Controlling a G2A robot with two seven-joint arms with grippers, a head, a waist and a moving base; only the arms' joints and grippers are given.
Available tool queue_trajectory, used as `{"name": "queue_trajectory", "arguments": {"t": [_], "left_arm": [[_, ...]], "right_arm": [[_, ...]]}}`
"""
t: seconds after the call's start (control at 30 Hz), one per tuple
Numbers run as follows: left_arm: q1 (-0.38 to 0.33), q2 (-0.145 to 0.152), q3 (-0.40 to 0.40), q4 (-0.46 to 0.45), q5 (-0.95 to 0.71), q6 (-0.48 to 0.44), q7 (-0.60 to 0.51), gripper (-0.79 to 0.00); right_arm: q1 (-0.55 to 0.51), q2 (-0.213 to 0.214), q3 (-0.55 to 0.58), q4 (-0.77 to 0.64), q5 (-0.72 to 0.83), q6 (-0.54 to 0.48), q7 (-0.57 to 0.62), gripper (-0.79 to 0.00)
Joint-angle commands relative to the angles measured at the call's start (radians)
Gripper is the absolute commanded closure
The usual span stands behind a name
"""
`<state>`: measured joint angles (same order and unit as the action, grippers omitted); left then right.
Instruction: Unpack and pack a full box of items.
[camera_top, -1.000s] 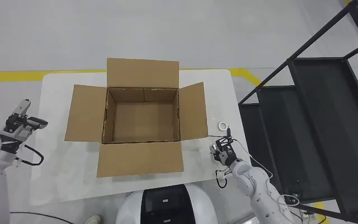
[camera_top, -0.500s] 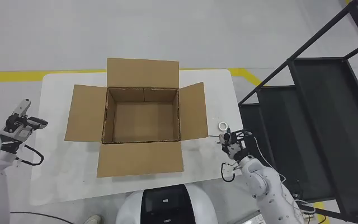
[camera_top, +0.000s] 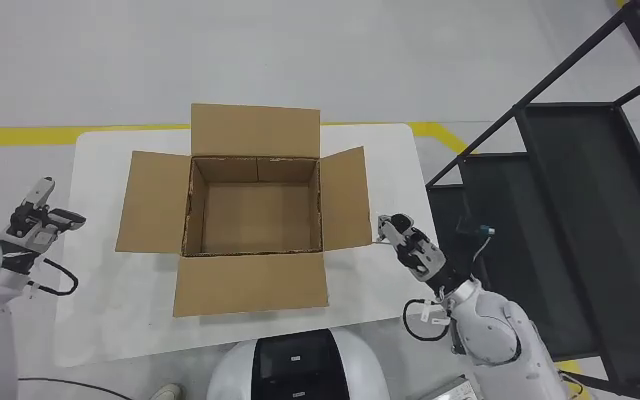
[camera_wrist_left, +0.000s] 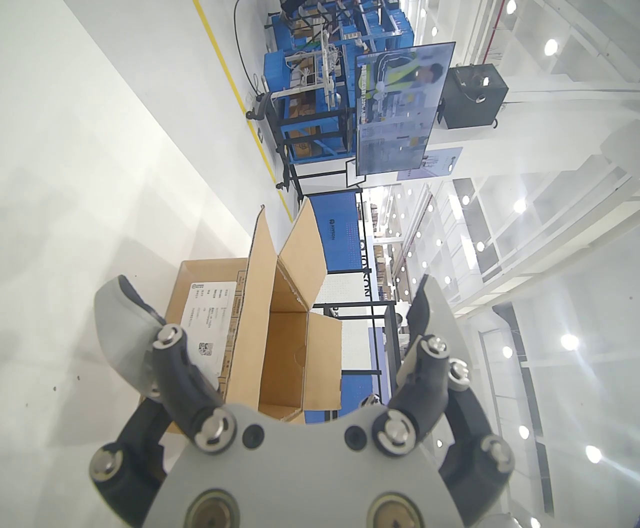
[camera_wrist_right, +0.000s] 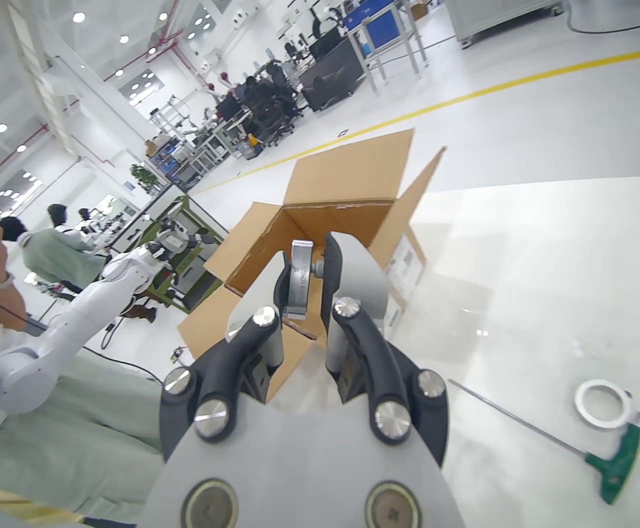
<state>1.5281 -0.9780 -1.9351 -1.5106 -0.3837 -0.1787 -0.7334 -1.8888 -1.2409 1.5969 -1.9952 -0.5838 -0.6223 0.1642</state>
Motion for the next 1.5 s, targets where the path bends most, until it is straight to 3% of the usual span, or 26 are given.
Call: {"name": "queue_trajectory", "arguments": {"t": [0.0, 0.13, 0.63, 0.97, 1.27, 1.47], "left_arm": [[0.0, 0.0, 0.0, 0.0, 0.0, 0.0, 0.0, -0.785], [0.0, 0.0, 0.0, 0.0, 0.0, 0.0, 0.0, -0.785], [0.0, 0.0, 0.0, 0.0, 0.0, 0.0, 0.0, -0.785], [0.0, 0.0, 0.0, 0.0, 0.0, 0.0, 0.0, -0.785], [0.0, 0.0, 0.0, 0.0, 0.0, 0.0, 0.0, -0.785], [0.0, 0.0, 0.0, 0.0, 0.0, 0.0, 0.0, -0.785]], "right_arm": [[0.034, -0.003, -0.047, 0.031, 0.005, 0.011, -0.001, 0.0], [0.085, -0.008, -0.108, 0.092, -0.017, 0.044, -0.013, 0.0], [0.087, -0.008, -0.109, 0.091, -0.017, 0.047, -0.013, 0.0], [0.361, -0.025, -0.341, 0.138, -0.085, 0.042, 0.111, 0.0], [0.538, -0.051, -0.527, 0.267, -0.315, 0.202, 0.168, 0.0], [0.557, -0.057, -0.569, 0.289, -0.452, 0.329, 0.164, 0.0]]}}
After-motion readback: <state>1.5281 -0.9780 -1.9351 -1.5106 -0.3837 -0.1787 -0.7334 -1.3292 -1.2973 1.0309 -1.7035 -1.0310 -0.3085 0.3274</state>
